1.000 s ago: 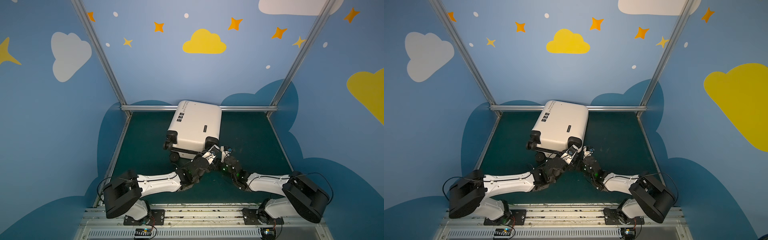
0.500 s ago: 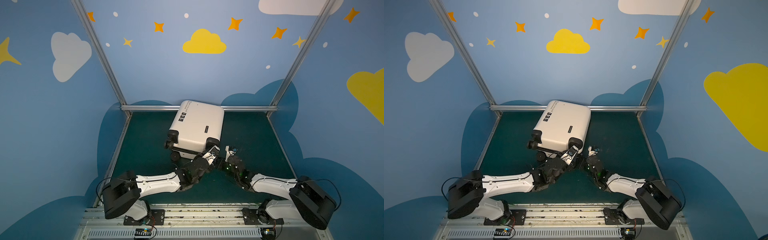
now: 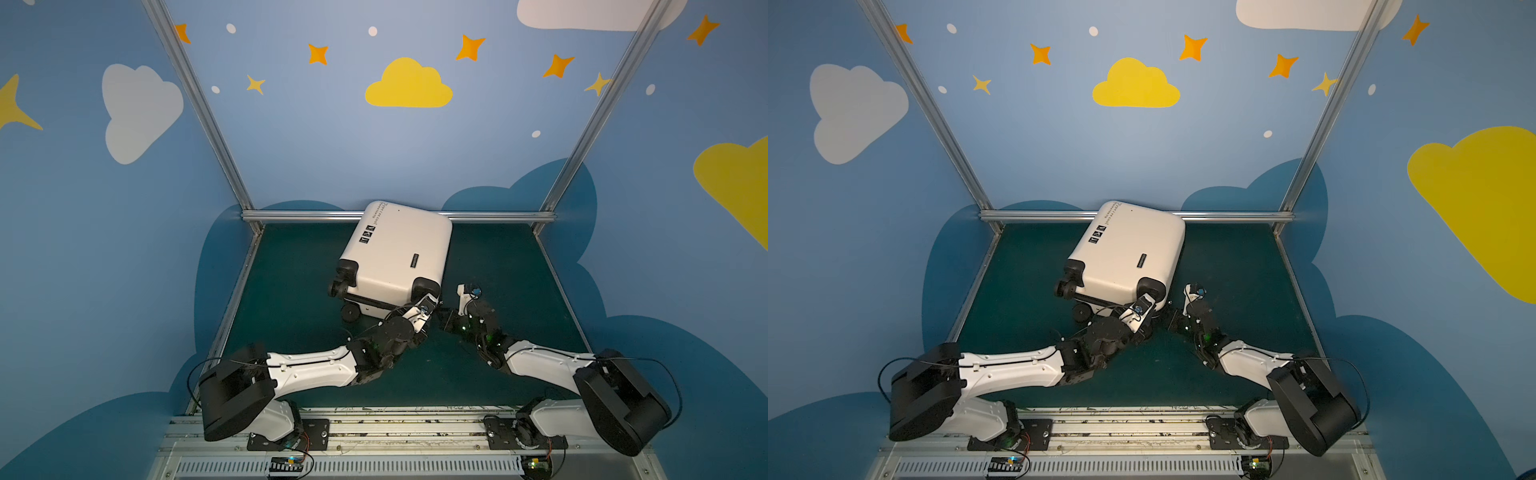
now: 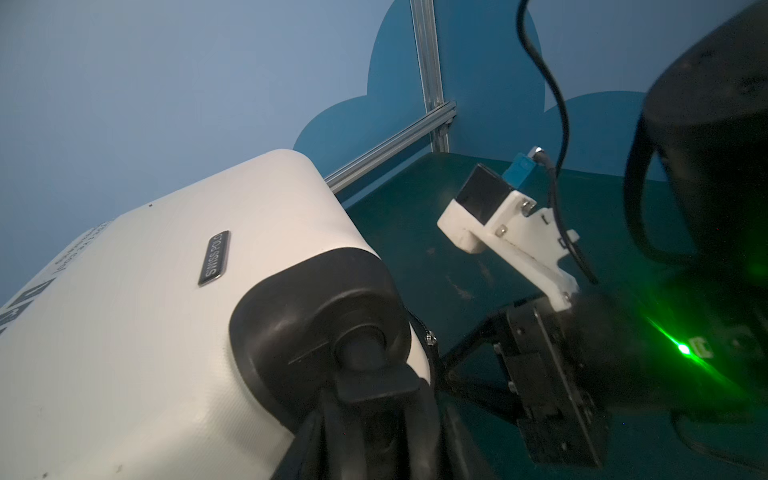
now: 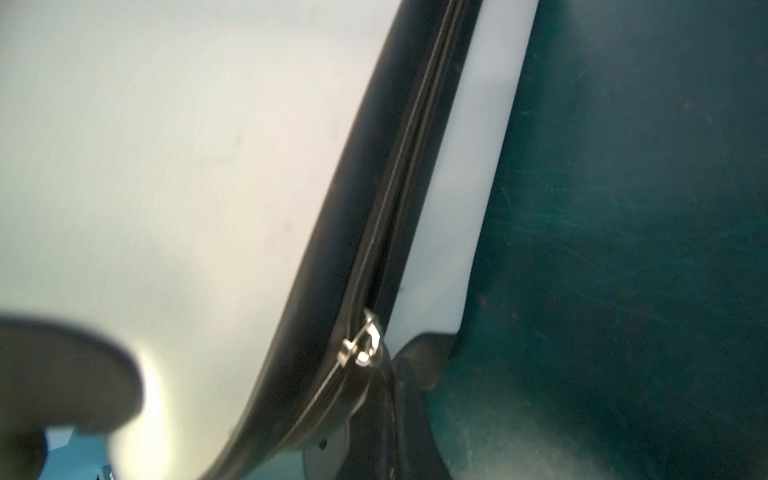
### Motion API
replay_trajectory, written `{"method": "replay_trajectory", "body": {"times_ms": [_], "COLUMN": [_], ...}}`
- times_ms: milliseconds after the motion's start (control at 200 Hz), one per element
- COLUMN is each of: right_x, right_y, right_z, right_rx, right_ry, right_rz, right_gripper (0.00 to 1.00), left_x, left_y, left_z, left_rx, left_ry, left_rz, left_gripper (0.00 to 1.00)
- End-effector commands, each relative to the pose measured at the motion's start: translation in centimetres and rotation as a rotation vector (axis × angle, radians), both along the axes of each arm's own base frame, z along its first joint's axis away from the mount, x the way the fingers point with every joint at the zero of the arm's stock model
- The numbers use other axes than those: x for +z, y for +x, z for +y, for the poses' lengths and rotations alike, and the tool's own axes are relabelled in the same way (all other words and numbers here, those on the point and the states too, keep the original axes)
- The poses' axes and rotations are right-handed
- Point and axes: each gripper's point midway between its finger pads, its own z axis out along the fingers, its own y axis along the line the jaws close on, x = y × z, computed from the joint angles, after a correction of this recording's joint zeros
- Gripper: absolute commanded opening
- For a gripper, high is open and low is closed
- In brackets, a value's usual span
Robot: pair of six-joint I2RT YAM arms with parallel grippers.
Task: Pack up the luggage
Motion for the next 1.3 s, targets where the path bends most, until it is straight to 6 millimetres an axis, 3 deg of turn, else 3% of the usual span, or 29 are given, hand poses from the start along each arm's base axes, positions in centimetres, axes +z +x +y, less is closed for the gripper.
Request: {"method": "replay_trajectory", "body": {"times_ms": [0, 270, 456, 476, 596, 701, 816, 936, 1021, 1106, 1226, 1296], "right_x": [0.6, 1.1, 1.7, 2.7, 3.5, 4.6, 6.1, 6.6, 6.4, 6.3, 6.8, 7.2], "right_y": [3.8, 7.6, 11.1, 12.1, 15.1, 18.1, 20.8, 22.0, 21.9, 21.3, 20.3, 19.9], "right_z": [-4.2, -7.6, -12.5, -13.1, -16.9, -18.9, -18.3, -16.7, -16.0, -16.1, -15.9, -15.9], "right_rx": [-0.175, -0.267, -0.382, -0.396, -0.454, -0.436, -0.321, -0.222, -0.197, -0.205, -0.200, -0.200], "right_ry": [-0.044, -0.018, -0.001, 0.008, 0.029, 0.070, 0.126, 0.152, 0.153, 0.153, 0.139, 0.126], "right_rz": [-0.028, -0.003, 0.012, -0.007, -0.010, -0.031, -0.069, -0.070, -0.066, -0.061, -0.054, -0.040], "right_gripper": [0.00, 0.00, 0.00, 0.00, 0.00, 0.00, 0.00, 0.00, 0.18, 0.25, 0.29, 0.29], "left_x": [3.0, 2.8, 2.6, 2.6, 2.7, 2.8, 2.8, 2.8, 2.9, 3.2, 3.9, 4.5], "left_y": [-4.3, -5.9, -6.6, -6.7, -7.2, -7.6, -7.8, -7.7, -7.4, -7.1, -6.4, -6.2], "left_z": [-3.1, -1.8, -0.2, -0.1, 0.6, 1.2, 1.6, 1.9, 2.1, 2.4, 3.0, 3.5], "left_rx": [-0.261, -0.286, -0.281, -0.283, -0.293, -0.302, -0.303, -0.290, -0.272, -0.247, -0.189, -0.163], "left_ry": [-0.118, -0.151, -0.159, -0.158, -0.157, -0.159, -0.158, -0.160, -0.164, -0.180, -0.208, -0.221], "left_rz": [0.017, 0.067, 0.083, 0.083, 0.081, 0.081, 0.083, 0.077, 0.076, 0.076, 0.074, 0.070], "left_gripper": [0.03, 0.03, 0.03, 0.03, 0.03, 0.03, 0.03, 0.03, 0.03, 0.04, 0.30, 0.53]}}
